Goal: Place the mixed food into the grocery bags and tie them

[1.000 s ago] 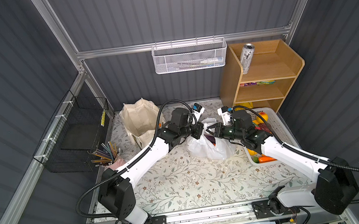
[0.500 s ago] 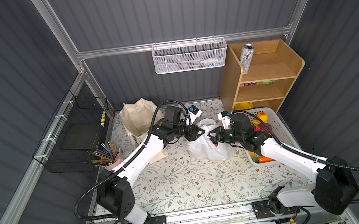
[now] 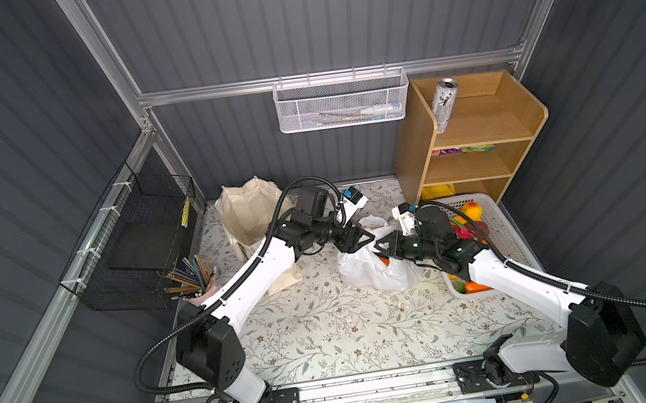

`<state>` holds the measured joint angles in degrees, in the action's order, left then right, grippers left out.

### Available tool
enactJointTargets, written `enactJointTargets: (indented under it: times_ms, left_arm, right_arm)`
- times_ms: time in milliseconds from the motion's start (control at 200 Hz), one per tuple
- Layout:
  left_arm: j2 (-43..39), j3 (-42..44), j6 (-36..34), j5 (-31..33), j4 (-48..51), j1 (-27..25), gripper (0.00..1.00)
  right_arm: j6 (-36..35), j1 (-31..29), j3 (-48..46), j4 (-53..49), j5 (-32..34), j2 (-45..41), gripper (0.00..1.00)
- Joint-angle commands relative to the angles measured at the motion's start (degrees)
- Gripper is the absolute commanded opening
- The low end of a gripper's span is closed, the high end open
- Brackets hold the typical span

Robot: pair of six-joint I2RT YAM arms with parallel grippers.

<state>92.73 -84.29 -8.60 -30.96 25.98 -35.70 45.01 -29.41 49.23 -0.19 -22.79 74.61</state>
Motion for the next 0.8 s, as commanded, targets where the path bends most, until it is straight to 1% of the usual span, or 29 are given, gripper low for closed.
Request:
enactJointTargets:
  times_ms: [0,145,265,330,450,680,740,795]
  left_arm:
    - [1.6,-2.79,-1.98,2.61,4.38,-0.66,0.66]
    - [3.47,-4.56,-3.79,4.85,8.08,-1.82,0.67]
    - [4.51,-4.65,-3.96,5.12,9.11,-1.94,0.67]
    - [5.04,-4.66,-4.14,5.32,9.68,-2.05,0.64]
    - [5.51,-4.19,-3.5,5.36,8.69,-2.13,0.54]
    - [5.48,-3.43,-1.27,4.66,4.55,-2.1,0.54]
    - [5.77,-3.57,-1.07,4.05,4.52,-2.18,0.5]
    - [6.12,-3.51,-1.04,3.55,4.29,-2.22,0.39]
  right_arm:
    - [0.42,-0.27,-0.91,0.58,-0.85,-0.96,0.0]
    - [0.43,-0.3,-1.24,0.71,-0.68,-1.1,0.0]
    - [0.51,-0.24,-1.59,0.95,-0.87,-1.21,0.0]
    - [0.6,-0.25,-1.75,0.98,-0.79,-1.31,0.0]
    - [0.51,-0.29,-2.08,1.01,-0.93,-1.47,0.0]
    - [1.0,-0.29,-3.81,1.39,-1.21,-2.37,0.0]
    - [1.04,-0.29,-4.14,1.35,-1.32,-2.57,0.0]
    - [1.08,-0.24,-4.44,1.47,-1.36,-2.7,0.0]
